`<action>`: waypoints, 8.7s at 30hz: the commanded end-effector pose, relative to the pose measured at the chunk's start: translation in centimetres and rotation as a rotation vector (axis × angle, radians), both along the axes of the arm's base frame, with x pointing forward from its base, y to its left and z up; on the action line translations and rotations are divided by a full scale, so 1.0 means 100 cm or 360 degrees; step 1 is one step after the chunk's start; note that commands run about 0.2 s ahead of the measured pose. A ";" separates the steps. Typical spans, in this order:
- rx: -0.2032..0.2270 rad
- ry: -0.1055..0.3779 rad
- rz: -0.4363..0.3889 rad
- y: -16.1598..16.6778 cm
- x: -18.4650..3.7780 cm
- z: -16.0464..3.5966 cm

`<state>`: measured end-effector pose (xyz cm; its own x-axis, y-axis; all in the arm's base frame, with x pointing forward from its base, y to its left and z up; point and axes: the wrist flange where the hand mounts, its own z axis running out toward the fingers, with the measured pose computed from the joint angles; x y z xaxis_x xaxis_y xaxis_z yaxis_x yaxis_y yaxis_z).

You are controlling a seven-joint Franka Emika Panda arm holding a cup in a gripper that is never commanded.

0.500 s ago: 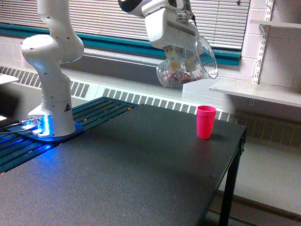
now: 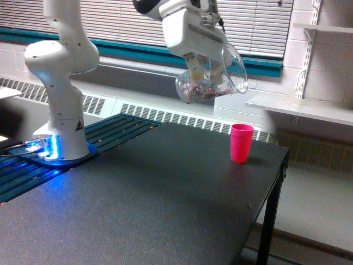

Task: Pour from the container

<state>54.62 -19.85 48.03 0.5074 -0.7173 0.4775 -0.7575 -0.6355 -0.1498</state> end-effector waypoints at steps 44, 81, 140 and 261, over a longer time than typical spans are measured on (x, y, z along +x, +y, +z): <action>-0.0257 -0.0087 0.0796 0.252 -0.025 -0.023; -0.0310 0.0191 0.1184 0.389 -0.082 -0.139; -0.0528 0.0554 0.1441 0.468 -0.083 -0.187; -0.0721 0.0756 0.1476 0.461 -0.077 -0.160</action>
